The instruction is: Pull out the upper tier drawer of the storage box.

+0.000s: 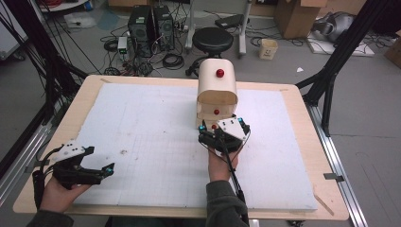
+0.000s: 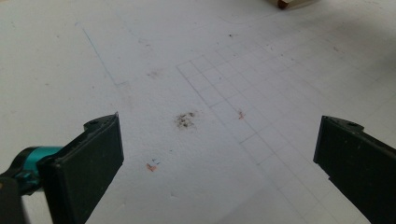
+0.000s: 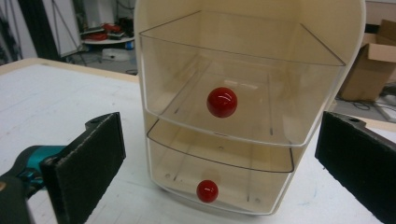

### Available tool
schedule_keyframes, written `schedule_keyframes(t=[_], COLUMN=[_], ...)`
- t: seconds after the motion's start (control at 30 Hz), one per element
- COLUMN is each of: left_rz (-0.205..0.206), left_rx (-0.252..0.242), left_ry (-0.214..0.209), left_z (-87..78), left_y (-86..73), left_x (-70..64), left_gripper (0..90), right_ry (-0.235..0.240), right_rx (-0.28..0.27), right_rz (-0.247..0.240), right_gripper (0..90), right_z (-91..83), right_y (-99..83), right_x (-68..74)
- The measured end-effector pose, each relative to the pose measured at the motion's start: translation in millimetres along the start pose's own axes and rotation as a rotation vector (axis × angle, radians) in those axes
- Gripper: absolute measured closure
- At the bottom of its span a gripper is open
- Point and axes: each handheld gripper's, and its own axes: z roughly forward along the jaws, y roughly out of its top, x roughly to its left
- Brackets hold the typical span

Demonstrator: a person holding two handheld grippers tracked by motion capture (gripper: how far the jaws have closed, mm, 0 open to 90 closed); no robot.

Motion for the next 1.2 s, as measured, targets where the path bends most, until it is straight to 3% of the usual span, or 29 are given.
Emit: schedule_keyframes(t=[0.17,0.47,0.53,0.63,1.2], left_rz=[-0.001,-0.005,-0.002,-0.002,0.000], left_rx=[0.002,0.002,0.004,0.003,0.005], left_ry=[0.001,-0.001,-0.003,-0.002,-0.001], left_z=[0.0,2.0,2.3,2.4,3.3], left_y=[-0.5,-0.5,-0.3,-0.3,-1.0], left_x=[0.6,0.1,-0.1,0.1,0.9], left_gripper=[2.0,2.0,2.0,2.0,2.1], right_ry=[-0.032,-0.060,-0.057,-0.060,-0.138], right_rx=[-0.045,-0.068,-0.069,-0.082,-0.077], right_rz=[0.021,0.017,0.001,-0.014,0.011], right_gripper=[1.6,7.0,15.6,17.5,49.5], right_z=[1.8,4.7,5.9,7.7,15.0], right_y=[-1.5,-3.3,-3.3,-3.0,-6.2], right_x=[2.7,8.7,11.2,14.5,17.1])
